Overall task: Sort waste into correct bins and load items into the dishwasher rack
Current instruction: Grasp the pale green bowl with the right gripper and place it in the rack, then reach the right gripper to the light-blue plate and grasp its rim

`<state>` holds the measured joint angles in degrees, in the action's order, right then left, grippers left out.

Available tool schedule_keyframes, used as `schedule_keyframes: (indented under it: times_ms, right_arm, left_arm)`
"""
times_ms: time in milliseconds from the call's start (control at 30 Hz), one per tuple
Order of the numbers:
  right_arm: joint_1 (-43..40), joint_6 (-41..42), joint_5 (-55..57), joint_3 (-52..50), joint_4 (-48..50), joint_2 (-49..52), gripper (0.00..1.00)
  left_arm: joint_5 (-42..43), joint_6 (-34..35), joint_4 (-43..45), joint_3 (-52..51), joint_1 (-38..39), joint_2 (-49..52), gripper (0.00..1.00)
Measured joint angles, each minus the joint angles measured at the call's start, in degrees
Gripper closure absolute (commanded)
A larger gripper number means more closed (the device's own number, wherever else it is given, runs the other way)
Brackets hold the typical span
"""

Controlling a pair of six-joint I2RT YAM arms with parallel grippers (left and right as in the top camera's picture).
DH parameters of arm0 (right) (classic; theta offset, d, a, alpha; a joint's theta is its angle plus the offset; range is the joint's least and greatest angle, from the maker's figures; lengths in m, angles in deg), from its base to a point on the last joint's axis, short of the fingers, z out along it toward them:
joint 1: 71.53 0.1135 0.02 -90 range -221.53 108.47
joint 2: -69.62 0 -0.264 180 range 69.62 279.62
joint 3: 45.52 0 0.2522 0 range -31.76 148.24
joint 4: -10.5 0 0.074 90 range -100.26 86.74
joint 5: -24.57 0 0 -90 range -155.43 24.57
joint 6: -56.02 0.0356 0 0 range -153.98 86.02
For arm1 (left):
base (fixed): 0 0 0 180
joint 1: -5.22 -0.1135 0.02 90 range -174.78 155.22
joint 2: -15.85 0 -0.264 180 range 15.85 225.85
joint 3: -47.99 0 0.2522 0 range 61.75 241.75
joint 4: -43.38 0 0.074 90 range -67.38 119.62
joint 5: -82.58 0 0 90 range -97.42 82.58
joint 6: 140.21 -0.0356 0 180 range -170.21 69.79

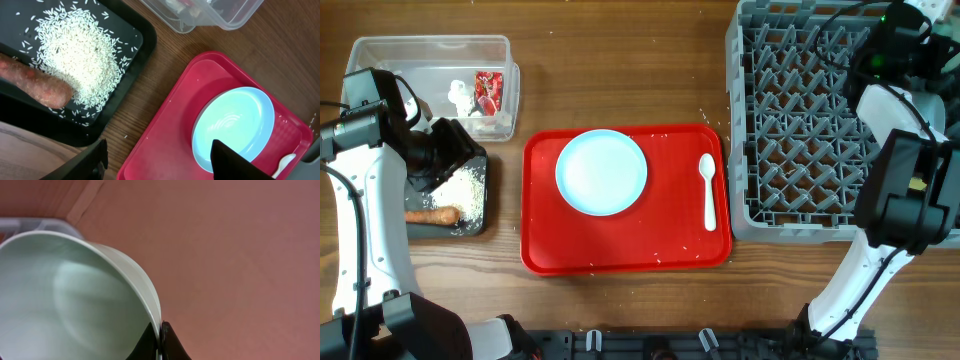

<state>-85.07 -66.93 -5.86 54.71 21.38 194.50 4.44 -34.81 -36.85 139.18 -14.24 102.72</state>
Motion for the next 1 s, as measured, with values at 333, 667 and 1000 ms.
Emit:
schedule_keyframes:
  times_ms: [333, 667, 1000]
  right_arm:
    - [5.75, 0.59, -0.96, 0.26, -6.47, 1.57, 0.28]
    - [13.44, 2.86, 1.84, 0.11, -18.58, -0.42, 0.24]
    - [19.19, 22.91, -33.33, 0.24, -56.06, -24.09, 0.21]
  left_arm:
    - [0.00, 0.00, 0.00, 0.00, 0.00, 0.00, 0.34]
    - [0.00, 0.00, -0.07, 0.00, 0.00, 0.00, 0.34]
    - [0.15, 0.04, -0.28, 0.00, 0.00, 0.00, 0.25]
